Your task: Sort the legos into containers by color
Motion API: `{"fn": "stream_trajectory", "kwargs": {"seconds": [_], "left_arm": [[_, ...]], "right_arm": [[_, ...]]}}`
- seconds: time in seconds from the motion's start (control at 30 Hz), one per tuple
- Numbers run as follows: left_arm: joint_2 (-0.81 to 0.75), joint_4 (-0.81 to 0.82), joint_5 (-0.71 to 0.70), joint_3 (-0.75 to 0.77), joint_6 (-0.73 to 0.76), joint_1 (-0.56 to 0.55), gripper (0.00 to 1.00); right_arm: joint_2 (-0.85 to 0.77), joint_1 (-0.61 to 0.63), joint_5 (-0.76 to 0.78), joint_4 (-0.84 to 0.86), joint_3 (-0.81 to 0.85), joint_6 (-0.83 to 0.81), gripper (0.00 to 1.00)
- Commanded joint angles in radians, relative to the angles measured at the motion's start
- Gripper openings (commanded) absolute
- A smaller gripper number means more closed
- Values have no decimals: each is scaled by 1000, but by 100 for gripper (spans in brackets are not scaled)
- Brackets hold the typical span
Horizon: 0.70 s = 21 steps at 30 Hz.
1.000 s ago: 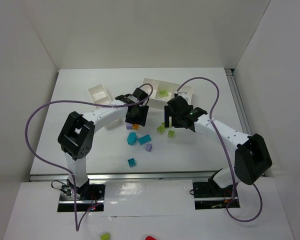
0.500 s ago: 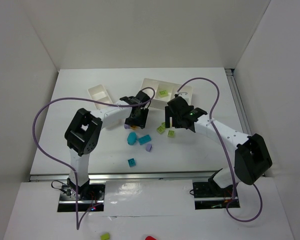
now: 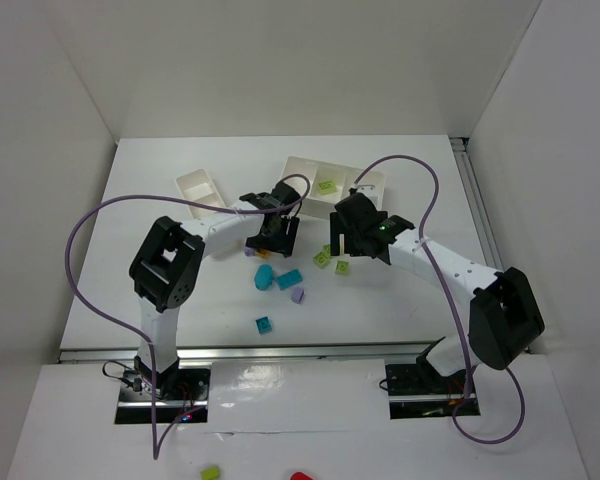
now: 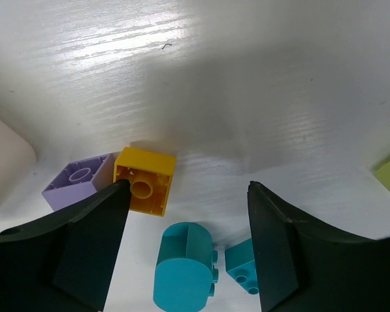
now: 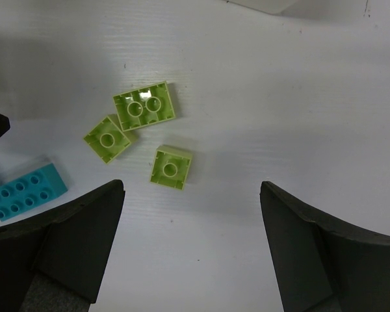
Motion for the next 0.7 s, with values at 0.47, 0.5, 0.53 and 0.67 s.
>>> {"fn": "stream_trajectory", "kwargs": {"seconds": [0.47, 0.5, 0.53, 0.67], "left_arm": [[38, -2, 165, 85, 7, -22, 76], [23, -2, 165, 85, 7, -22, 76], [11, 7, 153, 85, 7, -31, 76], [-44, -4, 81, 108, 7, -31, 77]], "right_arm": [[-3, 10, 11, -26, 11, 15, 92], [-14, 10, 11, -26, 11, 15, 92], [-14, 10, 20, -26, 0, 15, 92], [-14, 10, 20, -26, 0, 15, 92]]}}
